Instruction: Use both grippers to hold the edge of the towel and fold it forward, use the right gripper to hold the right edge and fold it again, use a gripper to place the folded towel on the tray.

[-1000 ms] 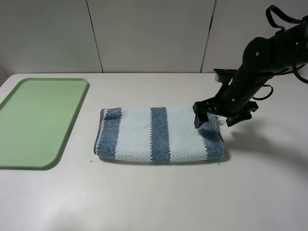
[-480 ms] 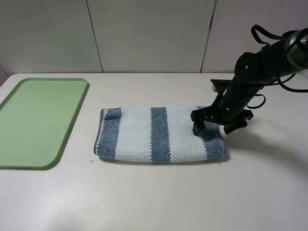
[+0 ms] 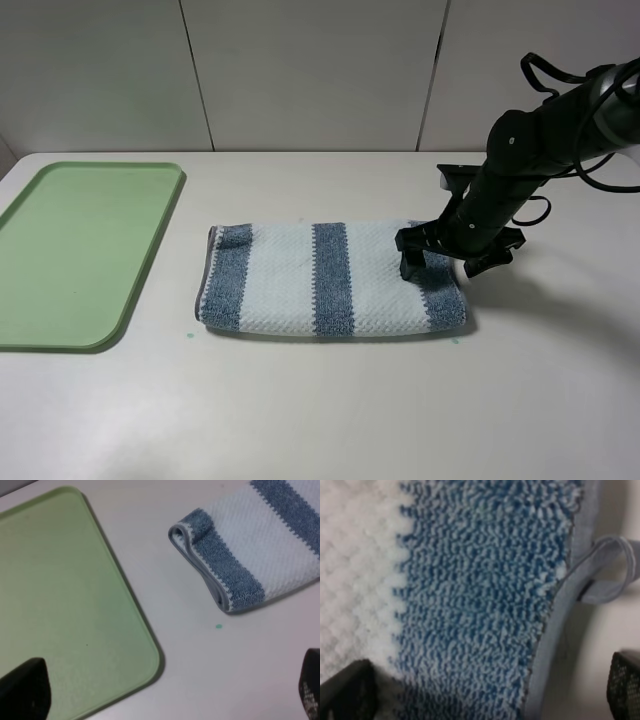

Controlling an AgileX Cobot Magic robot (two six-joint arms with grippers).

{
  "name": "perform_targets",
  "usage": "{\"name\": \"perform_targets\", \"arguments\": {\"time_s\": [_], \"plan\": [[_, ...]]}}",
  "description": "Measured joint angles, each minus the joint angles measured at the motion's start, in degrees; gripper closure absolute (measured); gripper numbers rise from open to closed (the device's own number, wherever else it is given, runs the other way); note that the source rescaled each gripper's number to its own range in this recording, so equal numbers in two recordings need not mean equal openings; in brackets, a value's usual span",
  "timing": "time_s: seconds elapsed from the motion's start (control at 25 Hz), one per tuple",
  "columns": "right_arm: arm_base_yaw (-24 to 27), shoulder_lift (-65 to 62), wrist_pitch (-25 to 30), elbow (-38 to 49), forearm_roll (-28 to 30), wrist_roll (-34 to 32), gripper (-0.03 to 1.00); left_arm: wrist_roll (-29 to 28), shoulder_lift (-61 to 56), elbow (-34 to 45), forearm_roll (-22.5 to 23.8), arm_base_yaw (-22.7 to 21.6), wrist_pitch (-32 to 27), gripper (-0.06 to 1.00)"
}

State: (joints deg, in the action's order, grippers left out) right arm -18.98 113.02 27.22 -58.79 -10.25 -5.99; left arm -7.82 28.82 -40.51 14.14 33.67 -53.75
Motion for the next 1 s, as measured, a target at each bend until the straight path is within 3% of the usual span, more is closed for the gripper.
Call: {"name": "perform_targets", "arguments": {"time_s": [0.12, 0.36, 0.76, 1.0], "plan": [[0.0, 0.0, 0.0, 0.0, -0.13, 0.0, -0.01, 0.0, 0.0, 0.0, 0.0, 0.0, 0.0, -0.05], [0.0, 0.0, 0.0, 0.0, -0.85, -3.37, 0.21, 0.0, 0.0, 0.0, 0.0, 0.0, 0.0, -0.06], [0.0, 0.0, 0.23, 0.0, -1.2, -7.23, 0.94, -0.02, 0.0, 0.0, 0.0, 0.0, 0.0, -0.06], [0.0, 0.0, 1.23, 0.0, -0.62, -7.15, 0.95, -0.02, 0.0, 0.0, 0.0, 0.0, 0.0, -0.06]]}}
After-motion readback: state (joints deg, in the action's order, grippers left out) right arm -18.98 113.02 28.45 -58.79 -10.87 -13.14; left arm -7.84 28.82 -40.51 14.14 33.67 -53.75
